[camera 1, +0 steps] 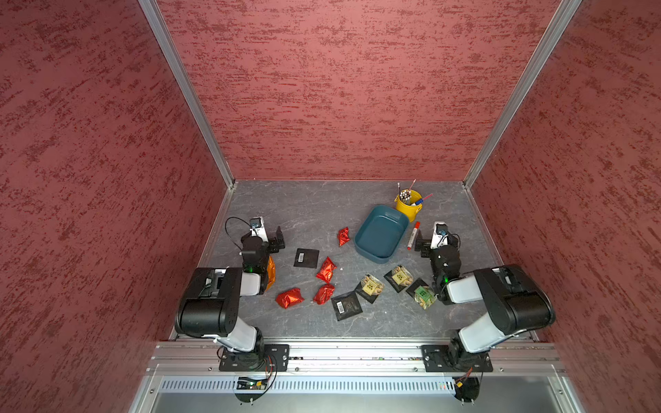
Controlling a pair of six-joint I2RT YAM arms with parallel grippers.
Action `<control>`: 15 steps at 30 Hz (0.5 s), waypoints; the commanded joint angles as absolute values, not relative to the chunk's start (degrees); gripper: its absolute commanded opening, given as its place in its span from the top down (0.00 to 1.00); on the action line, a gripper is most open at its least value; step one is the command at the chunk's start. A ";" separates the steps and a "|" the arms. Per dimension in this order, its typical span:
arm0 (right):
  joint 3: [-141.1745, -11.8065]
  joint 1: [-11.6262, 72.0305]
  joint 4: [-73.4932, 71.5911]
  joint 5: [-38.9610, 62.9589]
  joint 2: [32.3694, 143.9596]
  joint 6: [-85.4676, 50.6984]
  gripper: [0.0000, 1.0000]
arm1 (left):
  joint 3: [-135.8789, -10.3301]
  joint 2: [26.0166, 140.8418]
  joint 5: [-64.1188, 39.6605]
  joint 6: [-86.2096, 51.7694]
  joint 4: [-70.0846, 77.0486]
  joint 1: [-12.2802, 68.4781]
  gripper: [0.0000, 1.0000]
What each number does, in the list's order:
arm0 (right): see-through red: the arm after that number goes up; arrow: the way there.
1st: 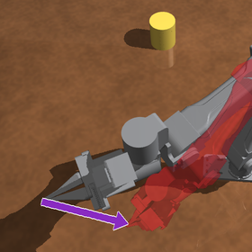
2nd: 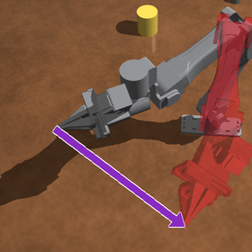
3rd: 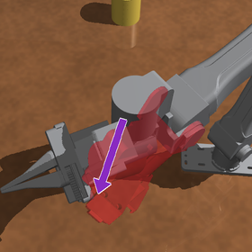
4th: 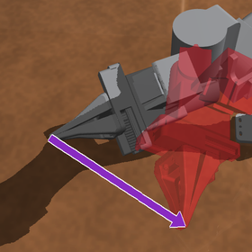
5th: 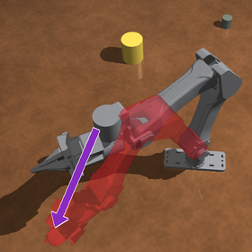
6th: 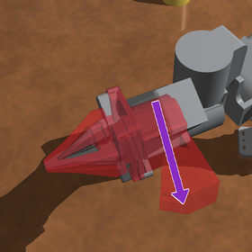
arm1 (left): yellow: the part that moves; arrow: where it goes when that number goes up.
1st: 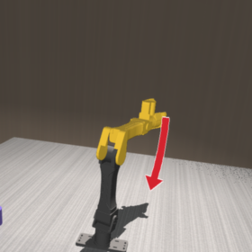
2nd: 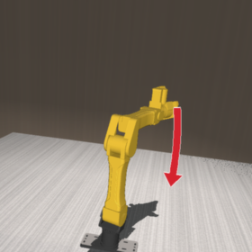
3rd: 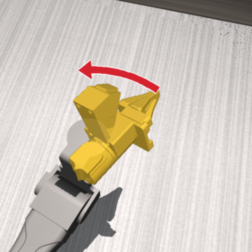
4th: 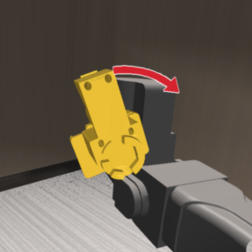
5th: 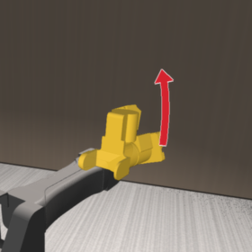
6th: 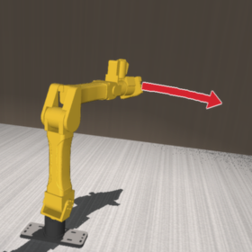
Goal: Put the tea bags into the storage box
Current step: Pick up the tea bag from the center of the board.
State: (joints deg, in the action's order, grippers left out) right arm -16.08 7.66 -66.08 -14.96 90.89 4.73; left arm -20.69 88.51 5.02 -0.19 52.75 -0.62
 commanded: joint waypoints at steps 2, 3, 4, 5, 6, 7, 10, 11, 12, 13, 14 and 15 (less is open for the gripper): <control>-16.44 7.40 -65.54 -14.68 90.07 4.18 0.02 | -20.65 88.42 5.47 0.54 54.30 0.13 0.00; -16.46 7.45 -65.50 -14.68 90.12 4.14 0.02 | -20.72 88.38 5.36 0.55 54.21 0.11 0.00; -16.50 7.46 -65.54 -14.68 90.02 4.18 0.02 | -20.74 88.41 5.28 0.53 54.22 0.09 0.00; -16.48 7.42 -65.57 -14.68 90.15 4.14 0.02 | -20.74 88.36 5.27 0.61 54.21 0.09 0.00; -16.48 7.42 -65.57 -14.68 90.13 4.13 0.01 | -20.74 88.42 5.26 0.56 54.23 0.09 0.00; -16.49 7.39 -65.50 -14.68 90.11 4.13 0.01 | -20.74 88.36 5.27 0.58 54.22 0.09 0.00; -16.44 7.45 -65.52 -14.68 90.04 4.13 0.02 | -20.74 88.35 5.27 0.61 54.18 0.09 0.00; -16.45 7.45 -65.57 -14.70 90.08 4.14 0.02 | -20.74 88.41 5.27 0.54 54.18 0.08 0.00; -16.44 7.46 -65.55 -14.68 90.07 4.16 0.02 | -20.74 88.39 5.28 0.54 54.17 0.09 0.00; -16.47 7.43 -65.52 -14.68 90.15 4.14 0.02 | -20.74 88.34 5.28 0.55 54.23 0.09 0.00; -16.49 7.44 -65.56 -14.68 90.03 4.15 0.02 | -20.74 88.37 5.27 0.54 54.16 0.09 0.00; -16.44 7.45 -65.50 -14.69 90.13 4.17 0.02 | -20.82 88.36 5.07 0.52 54.06 0.00 0.00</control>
